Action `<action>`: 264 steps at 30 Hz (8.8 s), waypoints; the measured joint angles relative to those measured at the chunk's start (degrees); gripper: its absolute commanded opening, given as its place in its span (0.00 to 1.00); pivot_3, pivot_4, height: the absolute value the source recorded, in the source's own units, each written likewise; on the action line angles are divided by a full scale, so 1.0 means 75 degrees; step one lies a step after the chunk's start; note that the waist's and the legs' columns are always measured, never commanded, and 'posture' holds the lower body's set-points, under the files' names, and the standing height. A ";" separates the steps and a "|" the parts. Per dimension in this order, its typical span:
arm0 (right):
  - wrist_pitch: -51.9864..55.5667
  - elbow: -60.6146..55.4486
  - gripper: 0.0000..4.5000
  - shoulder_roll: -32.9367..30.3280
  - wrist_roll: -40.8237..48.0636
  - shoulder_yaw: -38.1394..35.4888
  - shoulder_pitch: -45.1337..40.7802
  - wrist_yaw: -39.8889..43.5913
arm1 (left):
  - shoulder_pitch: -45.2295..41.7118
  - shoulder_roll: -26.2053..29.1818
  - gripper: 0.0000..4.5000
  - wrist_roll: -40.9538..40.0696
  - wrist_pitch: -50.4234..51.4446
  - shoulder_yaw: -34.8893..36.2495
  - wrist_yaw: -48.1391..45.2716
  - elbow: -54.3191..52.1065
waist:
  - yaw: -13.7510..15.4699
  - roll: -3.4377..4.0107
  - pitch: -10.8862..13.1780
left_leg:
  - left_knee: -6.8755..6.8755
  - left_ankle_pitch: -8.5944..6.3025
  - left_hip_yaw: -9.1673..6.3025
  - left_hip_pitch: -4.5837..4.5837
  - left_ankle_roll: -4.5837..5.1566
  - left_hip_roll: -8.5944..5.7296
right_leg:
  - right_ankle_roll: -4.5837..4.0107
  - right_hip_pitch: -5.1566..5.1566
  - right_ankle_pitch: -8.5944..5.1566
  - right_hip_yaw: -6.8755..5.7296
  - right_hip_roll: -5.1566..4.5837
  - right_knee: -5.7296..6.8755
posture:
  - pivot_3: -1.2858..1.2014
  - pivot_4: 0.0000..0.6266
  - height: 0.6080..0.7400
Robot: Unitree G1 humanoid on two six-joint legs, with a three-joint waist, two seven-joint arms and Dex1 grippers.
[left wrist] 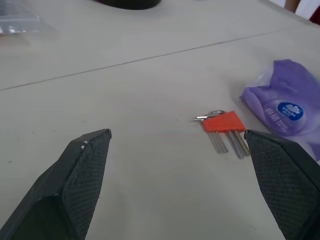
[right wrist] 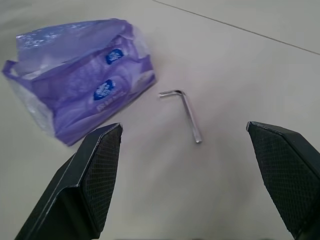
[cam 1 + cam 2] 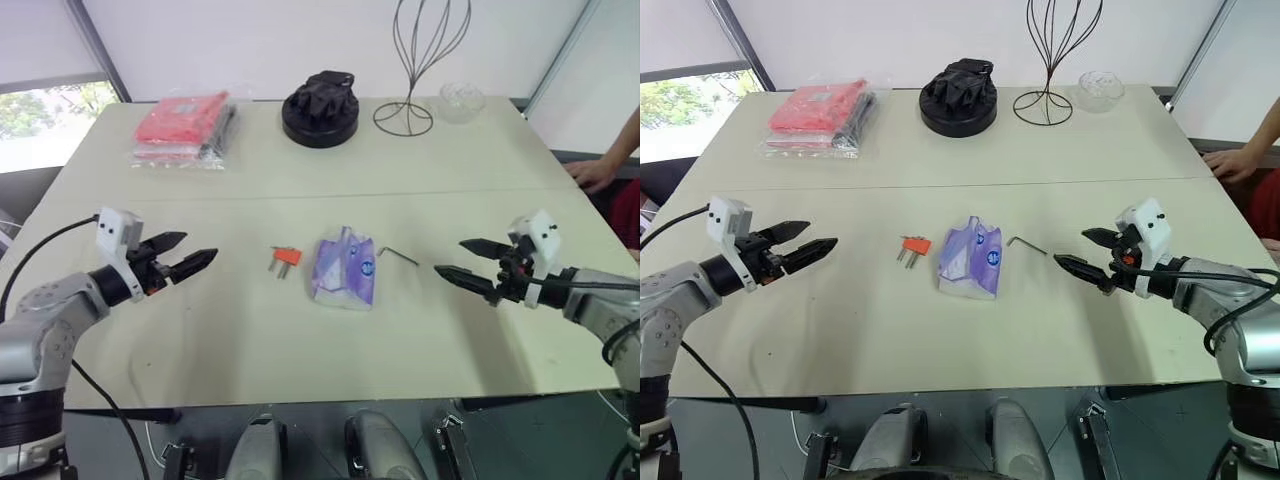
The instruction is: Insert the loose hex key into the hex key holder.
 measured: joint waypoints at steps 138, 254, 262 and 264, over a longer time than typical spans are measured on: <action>-0.2908 0.2367 0.99 0.3558 -0.2975 0.3622 -0.2750 -0.0810 | -0.2271 0.1387 1.00 0.1718 -0.1785 -0.1989 -0.3412 0.2206 | -0.0212 0.0000 0.0003 | 0.0019 0.0000 0.0009 0.0001 0.0002 -0.0005 | -0.0003 -0.0039 -0.0002 0.0001 0.0006 0.0085 | 0.52 0.24 1.00; -1.1995 0.5568 0.22 0.1847 -0.7892 0.4759 -0.6324 -0.2345 | -0.6594 -0.2633 0.65 0.1703 -0.2373 -0.2392 -0.4103 0.6682 | -0.0220 -0.0004 0.0005 | 0.0018 0.0030 0.0015 -0.0006 -0.0052 -0.0007 | -0.0002 -0.0053 -0.0001 0.0004 0.0001 0.0094 | 0.52 0.24 1.00; -1.1761 0.5540 0.22 0.1856 -0.7908 0.4754 -0.6272 -0.2346 | -0.6394 -0.2758 0.12 0.1668 -0.2351 -0.2399 -0.4252 0.6462 | -0.0215 -0.0004 0.0005 | 0.0019 0.0030 0.0016 -0.0006 -0.0052 -0.0008 | -0.0002 -0.0053 0.0000 0.0004 0.0000 0.0094 | 0.52 0.24 1.00; -1.1714 0.5539 0.22 0.1855 -0.7898 0.4747 -0.6262 -0.2339 | -0.6389 -0.2779 0.01 0.1686 -0.2364 -0.2412 -0.4293 0.6414 | -0.0216 -0.0004 0.0005 | 0.0019 0.0030 0.0016 -0.0007 -0.0052 -0.0008 | -0.0002 -0.0053 0.0000 0.0004 0.0001 0.0094 | 0.52 0.24 1.00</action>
